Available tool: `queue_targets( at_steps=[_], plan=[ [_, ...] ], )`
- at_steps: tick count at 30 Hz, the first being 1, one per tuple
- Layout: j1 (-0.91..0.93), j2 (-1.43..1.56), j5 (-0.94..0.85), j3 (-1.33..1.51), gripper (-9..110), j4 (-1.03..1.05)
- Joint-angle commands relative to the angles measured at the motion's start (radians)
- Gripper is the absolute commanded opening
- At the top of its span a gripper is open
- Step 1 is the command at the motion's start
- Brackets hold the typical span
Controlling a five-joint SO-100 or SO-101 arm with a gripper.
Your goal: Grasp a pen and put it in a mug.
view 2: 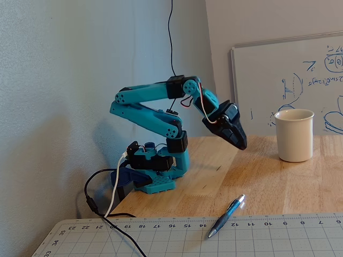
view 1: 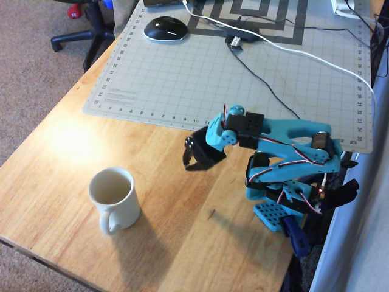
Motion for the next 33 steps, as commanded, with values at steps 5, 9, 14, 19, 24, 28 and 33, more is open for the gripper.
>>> queue_targets(
  at_steps=[5,9,14,19,24,28,33],
  plan=[
    [0.195,-0.218,-0.388,-0.287,13,-0.021],
    [0.347,-0.308,-0.632,-0.347,14,-0.028],
    [0.505,-0.405,-0.773,-0.385,14,-0.028],
    [0.629,-0.469,-0.773,-0.405,15,-0.028],
    [0.698,-0.532,-0.773,-0.407,15,-0.028],
    [0.719,-0.609,-0.773,-0.403,15,-0.028],
    [0.724,-0.701,-0.773,-0.407,15,-0.028]
  ],
)
